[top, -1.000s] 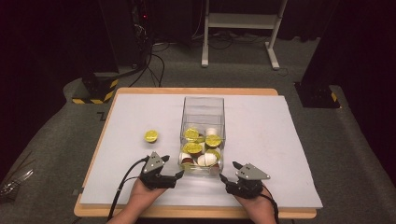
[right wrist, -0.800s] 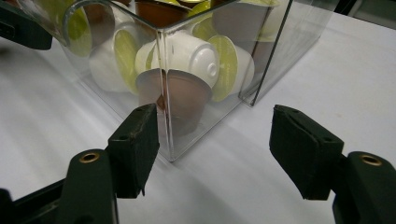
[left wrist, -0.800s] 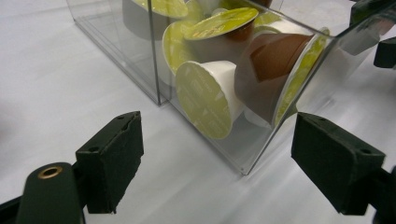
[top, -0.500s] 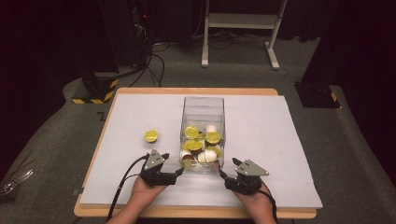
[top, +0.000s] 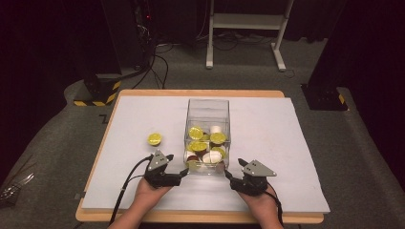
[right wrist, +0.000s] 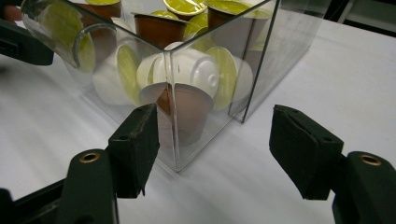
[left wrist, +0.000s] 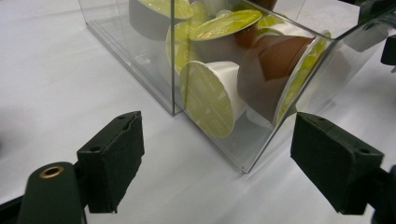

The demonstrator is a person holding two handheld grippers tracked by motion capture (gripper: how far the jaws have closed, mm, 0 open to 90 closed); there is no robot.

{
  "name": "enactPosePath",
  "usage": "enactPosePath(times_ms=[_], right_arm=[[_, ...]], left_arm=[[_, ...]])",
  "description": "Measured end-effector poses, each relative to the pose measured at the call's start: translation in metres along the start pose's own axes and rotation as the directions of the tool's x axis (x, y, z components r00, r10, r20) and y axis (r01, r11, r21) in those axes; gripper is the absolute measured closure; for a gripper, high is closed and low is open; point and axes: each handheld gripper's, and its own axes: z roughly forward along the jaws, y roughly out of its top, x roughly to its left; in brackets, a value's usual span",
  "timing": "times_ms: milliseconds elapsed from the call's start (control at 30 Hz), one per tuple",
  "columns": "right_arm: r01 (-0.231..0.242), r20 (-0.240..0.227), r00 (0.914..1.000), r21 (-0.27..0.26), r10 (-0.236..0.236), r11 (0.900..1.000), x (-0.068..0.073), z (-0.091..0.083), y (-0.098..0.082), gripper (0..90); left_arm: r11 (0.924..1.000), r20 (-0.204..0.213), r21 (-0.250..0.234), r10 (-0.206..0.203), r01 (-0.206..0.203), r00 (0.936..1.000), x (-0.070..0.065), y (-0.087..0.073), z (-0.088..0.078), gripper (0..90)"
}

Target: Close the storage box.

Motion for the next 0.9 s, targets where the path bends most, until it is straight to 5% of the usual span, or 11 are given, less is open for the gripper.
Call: enactPosePath(times_ms=[267, 900], right_arm=[[-0.035, -0.003, 0.9994, 0.007, 0.035, 0.999, -0.005, 0.002, 0.003, 33.4], [-0.013, 0.019, 0.9997, 0.018, 0.013, 1.000, -0.010, 0.031, 0.020, 30.9]], left_arm=[[0.9998, -0.007, -0.014, -0.016, 0.015, 0.9999, 0.003, 0.004, 0.002, 18.2], [0.9998, -0.040, -0.018, -0.010, 0.010, 0.9991, 0.011, 0.023, 0.020, 19.2]])
